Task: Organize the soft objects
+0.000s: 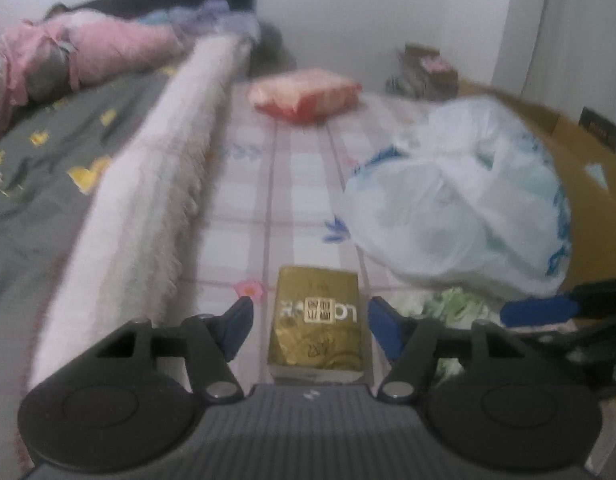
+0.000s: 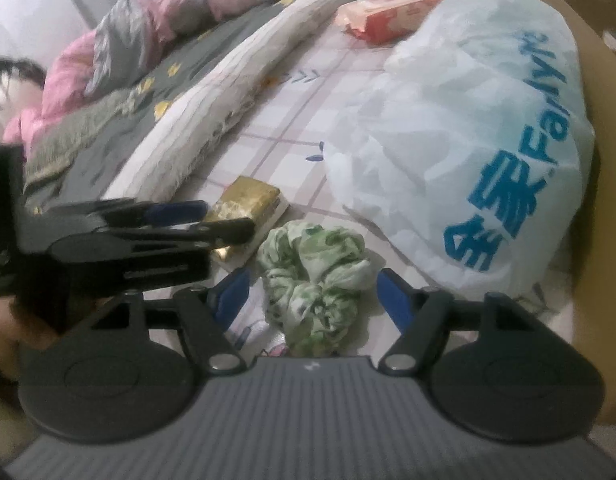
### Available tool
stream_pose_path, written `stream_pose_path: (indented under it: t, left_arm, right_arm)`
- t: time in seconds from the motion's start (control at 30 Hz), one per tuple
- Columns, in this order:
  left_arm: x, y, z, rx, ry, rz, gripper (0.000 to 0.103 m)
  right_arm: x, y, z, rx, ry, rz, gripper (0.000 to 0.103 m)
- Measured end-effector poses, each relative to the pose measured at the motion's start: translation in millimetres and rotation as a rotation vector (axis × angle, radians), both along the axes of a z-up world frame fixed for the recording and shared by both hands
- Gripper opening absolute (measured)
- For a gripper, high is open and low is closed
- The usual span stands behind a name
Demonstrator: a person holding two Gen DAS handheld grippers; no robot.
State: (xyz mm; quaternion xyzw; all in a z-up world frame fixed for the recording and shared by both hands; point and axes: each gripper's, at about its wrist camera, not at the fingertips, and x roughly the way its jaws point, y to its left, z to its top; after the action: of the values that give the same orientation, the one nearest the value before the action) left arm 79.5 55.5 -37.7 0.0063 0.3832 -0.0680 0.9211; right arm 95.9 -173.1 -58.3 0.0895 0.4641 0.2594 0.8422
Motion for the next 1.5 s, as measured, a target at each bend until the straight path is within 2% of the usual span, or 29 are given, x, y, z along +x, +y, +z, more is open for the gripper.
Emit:
stream_pose_path:
  t: [0.1,0.2,0.33,0.4,0.53,0.6,0.67,0.8,0.9,1.1,1.27,1.33,1.5]
  left_arm:
    - [-15.9,3.3,10.3,-0.031,-0.036,-0.005,0.066]
    - [-30.8,2.9,16.5,-0.056,-0.055,-0.031,0.066]
    - [-46.8,-1.0,14.8,-0.100,-0.038,-0.076,0.063]
    - [-51.7,-2.5,10.1,-0.121,-0.019,-0.097,0.063]
    - [-58.2,-4.7,0.0,-0.156,0.015,-0.097,0.055]
    - [-59.1,-3.6,-4.5,-0.191,0.038,-0.097,0.054]
    - [-61.2,-4.6,-8.8,-0.209,0.055,-0.101,0.052]
    - [-66.1,-11.2,-15.0,-0.196,0.074,-0.132,0.052]
    - [-69.7,-16.5,-16.8,-0.192,0.081,-0.164,0.053]
    - [-76.0,-25.3,-19.0,-0.165,0.087,-0.207,0.062]
    - [-80.1,-28.3,-20.8,-0.148,0.088,-0.217,0.064]
    - [-79.4,-30.0,-21.2,-0.138,0.089,-0.223,0.065]
    - [-75.6,-34.5,-23.2,-0.099,0.090,-0.218,0.073]
  right_arm:
    - [-3.0,-7.0,-2.0,0.045,0.008,-0.045,0.071]
    - [-3.1,-16.1,-5.7,0.132,0.044,-0.086,0.071]
    - [-1.1,-18.6,-9.4,0.185,0.078,-0.106,0.065]
    - [1.0,-15.1,-10.8,0.179,0.082,-0.104,0.057]
    - [8.2,-9.8,-13.7,0.154,0.086,-0.097,0.045]
    - [11.5,-8.0,-18.2,0.142,0.106,-0.100,0.031]
    - [13.7,-7.7,-24.7,0.141,0.129,-0.102,0.023]
    - [9.8,-8.6,-35.6,0.148,0.176,-0.096,0.017]
    - [3.4,-11.1,-38.4,0.159,0.195,-0.099,0.017]
    - [-13.4,-18.3,-44.1,0.216,0.259,-0.111,0.017]
    - [-25.3,-25.3,-38.4,0.252,0.257,-0.110,0.021]
    - [-26.6,-28.8,-34.5,0.254,0.241,-0.126,0.026]
    - [-19.6,-37.5,-29.0,0.262,0.209,-0.156,0.048]
